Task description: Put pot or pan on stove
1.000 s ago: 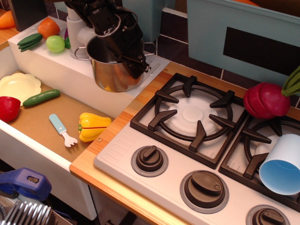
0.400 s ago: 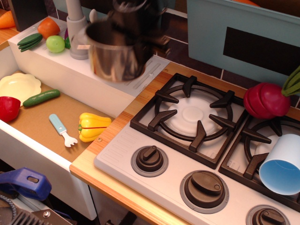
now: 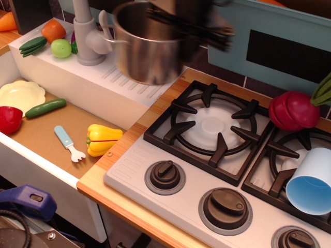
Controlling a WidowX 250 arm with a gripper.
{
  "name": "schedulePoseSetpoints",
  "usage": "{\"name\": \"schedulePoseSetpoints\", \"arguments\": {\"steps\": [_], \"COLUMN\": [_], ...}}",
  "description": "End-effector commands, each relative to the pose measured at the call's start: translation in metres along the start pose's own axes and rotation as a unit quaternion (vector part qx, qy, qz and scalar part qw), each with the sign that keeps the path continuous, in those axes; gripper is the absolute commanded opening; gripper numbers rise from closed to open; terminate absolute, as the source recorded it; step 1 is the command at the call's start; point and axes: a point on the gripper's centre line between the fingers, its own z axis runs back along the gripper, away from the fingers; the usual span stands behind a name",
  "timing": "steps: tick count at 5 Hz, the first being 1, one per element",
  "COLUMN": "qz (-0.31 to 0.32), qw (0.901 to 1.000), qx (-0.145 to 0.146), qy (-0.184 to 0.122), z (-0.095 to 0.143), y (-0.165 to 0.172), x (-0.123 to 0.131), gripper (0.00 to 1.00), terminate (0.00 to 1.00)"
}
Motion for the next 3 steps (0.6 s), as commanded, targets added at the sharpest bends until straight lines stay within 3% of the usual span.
{"name": "schedulePoseSetpoints", "arguments": {"steps": [1,2,3], "qz": [0.051,0.082,0.114], "qw": [0.9971,0.9939,0.9873], "qx": [-0.036,-0.055,-0.098], "qy": [-0.044,-0.048,-0.051], "z": [0.012,0.006,-0.003], "y": [-0.023,-0.039,-0.047], "x": [0.01,0.013,0.011], "gripper": [0.0,0.0,1.0], "terminate": [0.0,0.0,0.0]}}
